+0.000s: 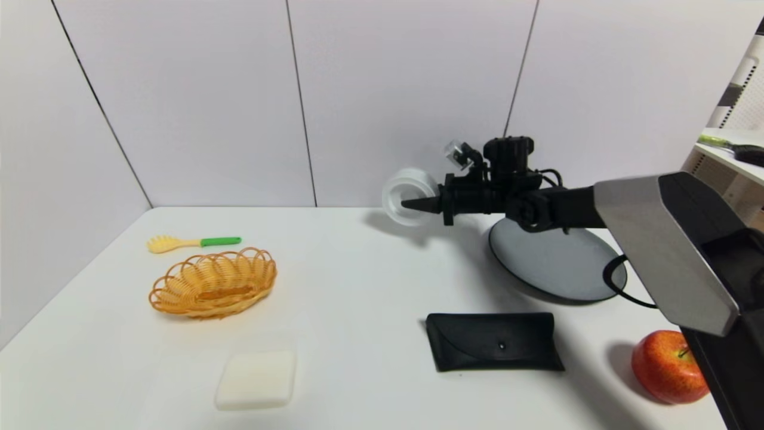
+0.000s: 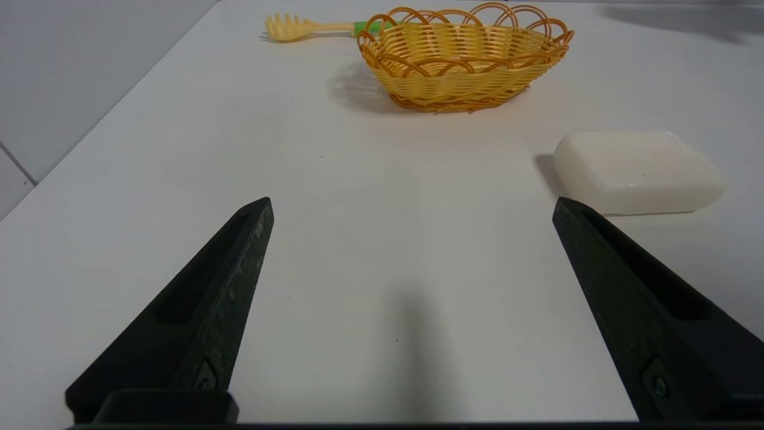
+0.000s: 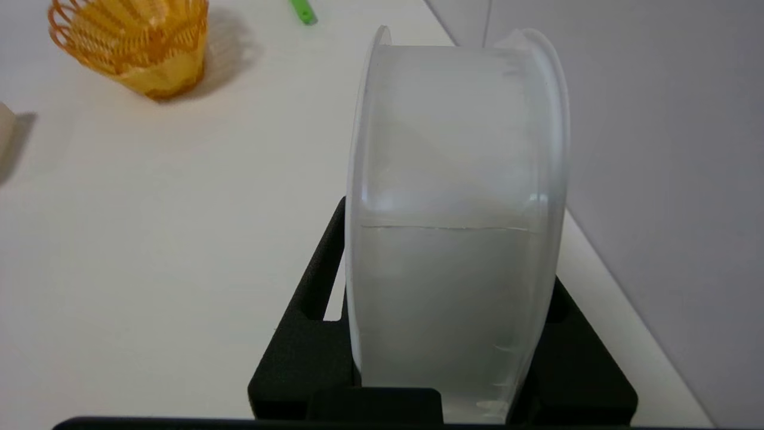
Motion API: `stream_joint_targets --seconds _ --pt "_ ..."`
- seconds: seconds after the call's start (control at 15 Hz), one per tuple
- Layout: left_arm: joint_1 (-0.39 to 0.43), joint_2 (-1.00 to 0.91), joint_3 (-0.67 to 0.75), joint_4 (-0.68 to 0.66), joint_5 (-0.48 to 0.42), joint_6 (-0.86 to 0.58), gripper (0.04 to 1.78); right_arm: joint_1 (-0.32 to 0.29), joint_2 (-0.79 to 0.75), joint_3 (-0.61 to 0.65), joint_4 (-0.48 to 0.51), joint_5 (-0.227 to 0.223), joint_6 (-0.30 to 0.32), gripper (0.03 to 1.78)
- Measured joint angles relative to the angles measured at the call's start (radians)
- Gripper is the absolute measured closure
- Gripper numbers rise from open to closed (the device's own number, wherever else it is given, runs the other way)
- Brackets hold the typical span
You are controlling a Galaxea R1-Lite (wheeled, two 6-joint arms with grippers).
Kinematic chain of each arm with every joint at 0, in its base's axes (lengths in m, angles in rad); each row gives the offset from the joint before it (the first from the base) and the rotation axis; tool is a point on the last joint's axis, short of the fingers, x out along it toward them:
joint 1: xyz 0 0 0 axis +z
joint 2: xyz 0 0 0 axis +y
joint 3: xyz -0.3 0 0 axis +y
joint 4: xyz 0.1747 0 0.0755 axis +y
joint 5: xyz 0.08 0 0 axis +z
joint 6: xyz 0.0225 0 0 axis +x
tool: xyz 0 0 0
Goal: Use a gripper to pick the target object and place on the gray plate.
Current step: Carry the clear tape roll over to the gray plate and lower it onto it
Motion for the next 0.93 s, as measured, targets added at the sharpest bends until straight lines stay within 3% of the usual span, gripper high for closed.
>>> stream_joint_targets --seconds 0.33,0.6,0.73,0.93 --pt "0.000 0.000 0.000 0.000 0.000 0.000 0.13 -0.087 -0.180 0.139 0.004 0.000 0.050 1.21" --pt "0.000 0.000 0.000 0.000 0.000 0.000 0.13 -0.207 -0.365 0.350 0.001 0.001 0.080 1.21" --pt "0.000 0.000 0.000 0.000 0.000 0.000 0.13 -0.281 -0.437 0.463 -0.014 0.003 0.069 1.21" --pt "0.000 0.000 0.000 0.000 0.000 0.000 0.13 -0.399 -0.497 0.590 -0.011 0.006 0.003 1.21"
